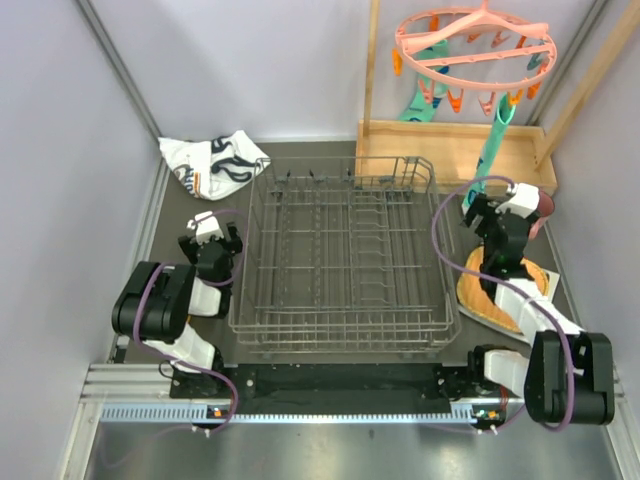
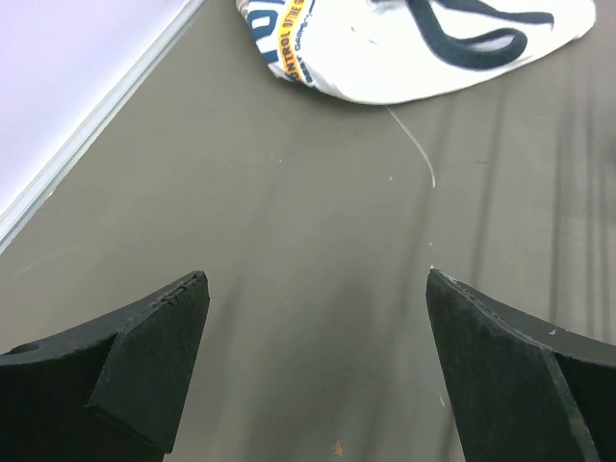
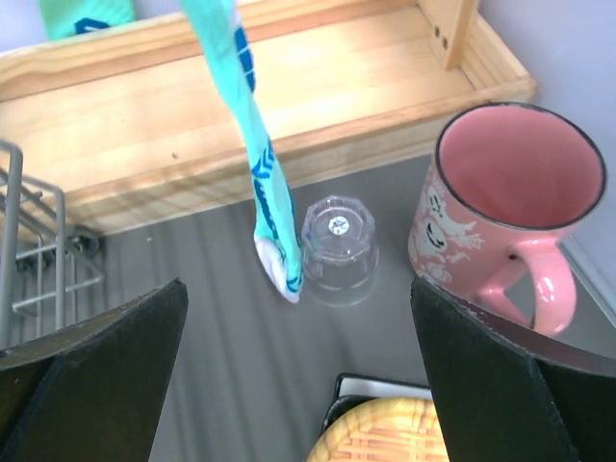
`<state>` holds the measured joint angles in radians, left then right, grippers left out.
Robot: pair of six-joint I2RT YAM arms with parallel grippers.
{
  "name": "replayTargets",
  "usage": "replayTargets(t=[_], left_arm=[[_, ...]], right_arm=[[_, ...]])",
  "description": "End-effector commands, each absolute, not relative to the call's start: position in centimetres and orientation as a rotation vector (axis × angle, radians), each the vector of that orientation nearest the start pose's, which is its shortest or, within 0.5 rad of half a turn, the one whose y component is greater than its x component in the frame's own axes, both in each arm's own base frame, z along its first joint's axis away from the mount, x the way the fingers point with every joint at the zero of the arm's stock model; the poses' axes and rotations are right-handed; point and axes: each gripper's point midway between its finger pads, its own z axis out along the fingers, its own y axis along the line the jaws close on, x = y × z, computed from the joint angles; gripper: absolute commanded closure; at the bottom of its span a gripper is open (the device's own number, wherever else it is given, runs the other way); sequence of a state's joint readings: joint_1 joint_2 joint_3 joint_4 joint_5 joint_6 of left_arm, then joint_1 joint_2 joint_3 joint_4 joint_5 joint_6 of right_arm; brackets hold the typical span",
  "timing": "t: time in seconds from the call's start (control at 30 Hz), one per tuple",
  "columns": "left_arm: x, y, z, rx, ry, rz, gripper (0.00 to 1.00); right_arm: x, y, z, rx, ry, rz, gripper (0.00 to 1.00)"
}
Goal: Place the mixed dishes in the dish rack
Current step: Grab a plate with the right arm
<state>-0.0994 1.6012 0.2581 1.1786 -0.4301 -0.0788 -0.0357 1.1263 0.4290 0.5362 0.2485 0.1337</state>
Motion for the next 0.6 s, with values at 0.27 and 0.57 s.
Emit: replayTargets(t=[0.27, 0.57], left_arm=[[37.3, 2.6, 10.8, -0.261, 1.583, 0.194, 0.01], [38.1, 4.7, 10.8, -0.431, 1.727, 0.312, 0.01]], right_arm=[[37.0, -6.4, 19.6, 0.629, 1.857, -0.155, 0.01], [37.2, -5.6, 20.5, 0.615, 1.930, -0.122, 0.01]])
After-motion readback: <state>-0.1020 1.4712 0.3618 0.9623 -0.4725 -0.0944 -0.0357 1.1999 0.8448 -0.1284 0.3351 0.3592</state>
